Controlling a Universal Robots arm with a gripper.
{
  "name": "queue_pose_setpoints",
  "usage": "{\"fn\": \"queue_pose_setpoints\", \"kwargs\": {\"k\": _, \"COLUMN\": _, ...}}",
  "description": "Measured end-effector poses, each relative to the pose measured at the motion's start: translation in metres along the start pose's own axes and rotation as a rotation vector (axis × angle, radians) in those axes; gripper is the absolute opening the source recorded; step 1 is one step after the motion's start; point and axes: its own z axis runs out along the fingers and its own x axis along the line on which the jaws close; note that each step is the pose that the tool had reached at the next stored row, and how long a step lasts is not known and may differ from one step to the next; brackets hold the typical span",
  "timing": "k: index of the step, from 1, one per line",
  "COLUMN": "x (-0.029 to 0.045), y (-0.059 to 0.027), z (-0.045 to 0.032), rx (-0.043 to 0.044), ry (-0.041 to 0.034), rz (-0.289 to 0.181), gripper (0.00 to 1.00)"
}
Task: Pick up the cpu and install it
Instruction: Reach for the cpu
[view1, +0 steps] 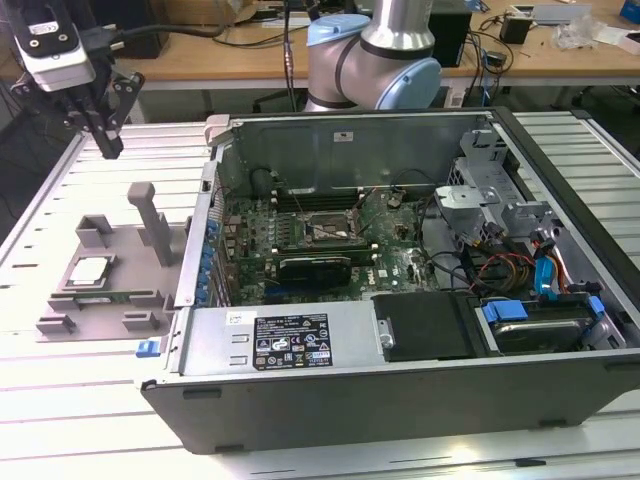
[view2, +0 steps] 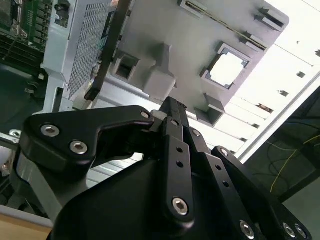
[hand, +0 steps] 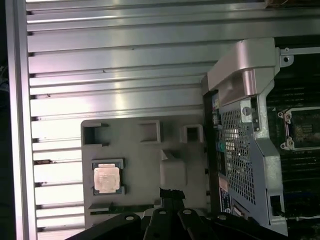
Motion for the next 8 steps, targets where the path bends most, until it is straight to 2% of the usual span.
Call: {"fn": "queue_pose_setpoints", "kwargs": {"k": 8, "x": 0.0169, "y": -0.0016, "z": 0.0065, "rx": 0.0001, "ry": 0.0001, "rz": 0.0, "gripper": 0.11}}
